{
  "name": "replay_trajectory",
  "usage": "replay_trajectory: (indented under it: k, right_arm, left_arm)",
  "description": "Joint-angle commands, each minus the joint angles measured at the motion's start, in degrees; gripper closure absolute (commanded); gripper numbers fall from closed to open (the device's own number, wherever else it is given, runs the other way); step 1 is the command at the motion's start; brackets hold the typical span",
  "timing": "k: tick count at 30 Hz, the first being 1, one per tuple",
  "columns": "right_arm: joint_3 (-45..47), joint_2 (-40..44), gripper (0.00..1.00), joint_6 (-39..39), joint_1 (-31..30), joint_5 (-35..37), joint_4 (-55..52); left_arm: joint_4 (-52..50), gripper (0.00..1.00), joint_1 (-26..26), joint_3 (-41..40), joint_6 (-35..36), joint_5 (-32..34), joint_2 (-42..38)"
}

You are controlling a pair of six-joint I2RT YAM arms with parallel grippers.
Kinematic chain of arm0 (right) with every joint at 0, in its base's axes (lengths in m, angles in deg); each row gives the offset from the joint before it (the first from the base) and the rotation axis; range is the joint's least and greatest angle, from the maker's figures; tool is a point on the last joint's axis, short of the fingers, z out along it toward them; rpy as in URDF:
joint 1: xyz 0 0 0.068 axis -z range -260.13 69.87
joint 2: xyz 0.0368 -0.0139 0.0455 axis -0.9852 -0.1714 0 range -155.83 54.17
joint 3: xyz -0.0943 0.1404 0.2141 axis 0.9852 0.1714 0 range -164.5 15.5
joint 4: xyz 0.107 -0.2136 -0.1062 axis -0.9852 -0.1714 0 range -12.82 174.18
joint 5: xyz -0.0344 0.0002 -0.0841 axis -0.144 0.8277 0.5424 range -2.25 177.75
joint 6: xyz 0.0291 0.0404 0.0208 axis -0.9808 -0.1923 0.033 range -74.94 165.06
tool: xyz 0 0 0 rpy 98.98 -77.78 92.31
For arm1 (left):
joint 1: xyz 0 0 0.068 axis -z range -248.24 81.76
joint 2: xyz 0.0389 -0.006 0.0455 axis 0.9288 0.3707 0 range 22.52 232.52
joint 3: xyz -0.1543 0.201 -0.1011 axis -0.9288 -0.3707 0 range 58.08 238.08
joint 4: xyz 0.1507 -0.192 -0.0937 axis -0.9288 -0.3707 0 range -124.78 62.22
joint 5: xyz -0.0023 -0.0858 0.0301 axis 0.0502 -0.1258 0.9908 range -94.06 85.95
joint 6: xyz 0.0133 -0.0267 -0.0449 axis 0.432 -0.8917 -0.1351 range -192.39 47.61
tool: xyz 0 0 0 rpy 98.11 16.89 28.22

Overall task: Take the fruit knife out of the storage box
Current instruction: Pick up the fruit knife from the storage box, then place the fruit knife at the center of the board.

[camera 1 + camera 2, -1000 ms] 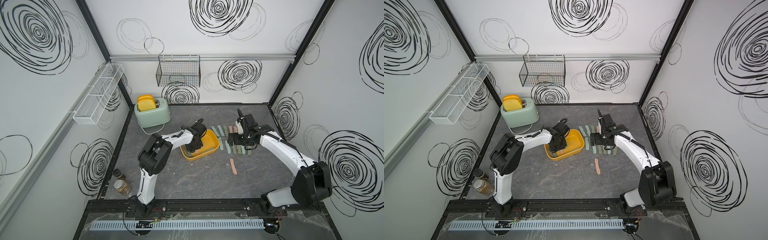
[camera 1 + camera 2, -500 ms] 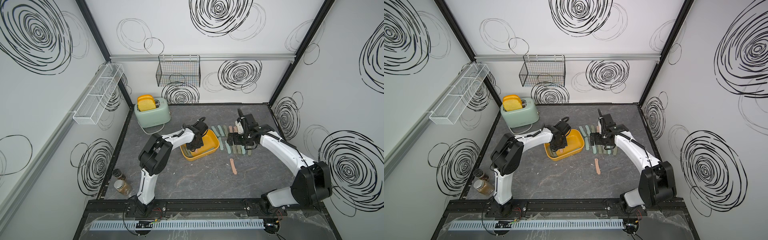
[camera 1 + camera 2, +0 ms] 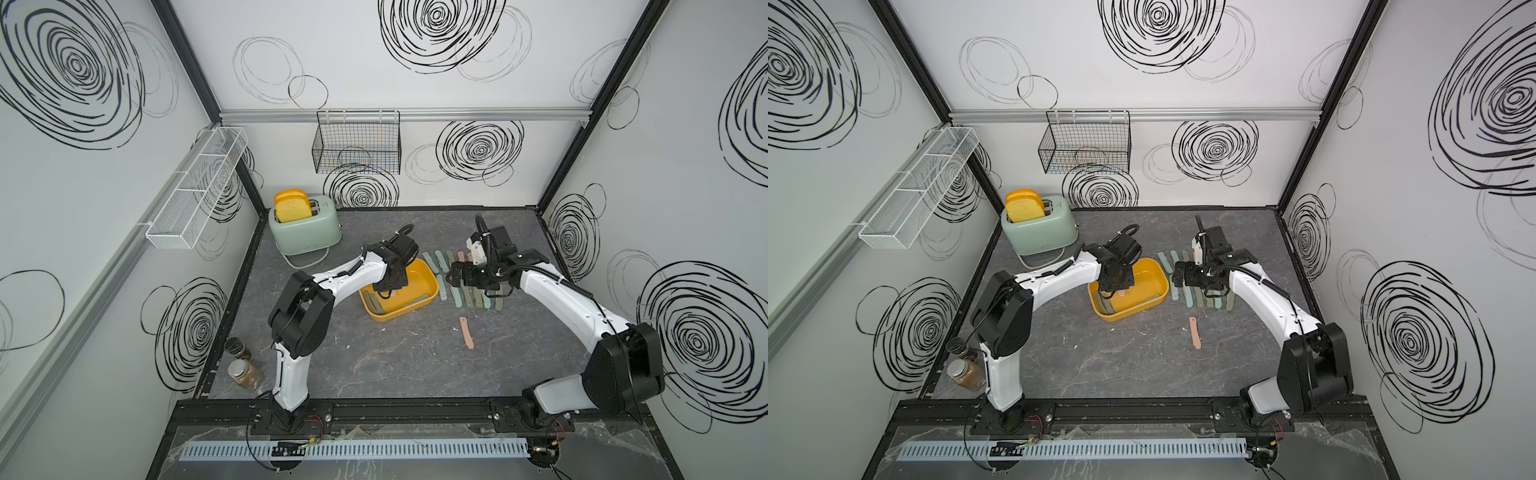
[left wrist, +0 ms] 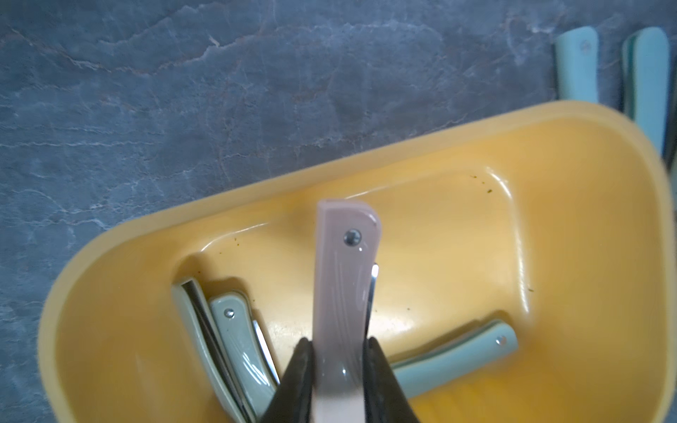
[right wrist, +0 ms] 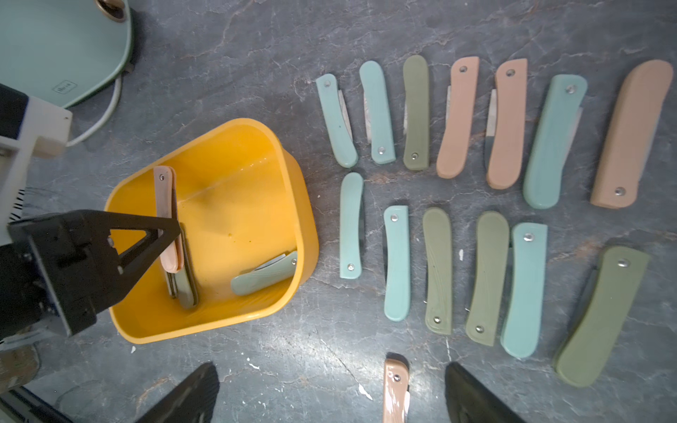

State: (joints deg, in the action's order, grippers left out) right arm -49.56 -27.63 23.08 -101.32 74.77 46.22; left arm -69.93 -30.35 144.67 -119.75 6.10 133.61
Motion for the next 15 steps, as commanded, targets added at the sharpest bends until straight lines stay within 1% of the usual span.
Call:
replay_trajectory:
  k: [1,8,15]
  right_arm:
    - [2.28,3.20,0.01,-2.33,-0.41,-2.46,2.10]
    - [7.09,8.18,0.01,-5.29,-0.43,-2.82,2.63]
    - [13.95,15.94,0.01,-9.36,-0.43,-2.69,2.23]
  left_arm:
    - [-0.94,0.82,2.44,-0.37,0.62,1.92,-4.15]
    - [-2.64,0.82,10.20,1.63,-0.05,3.76,-7.31]
    - [-2.18,0.81,18.14,0.93,-2.25,3.47,-7.16]
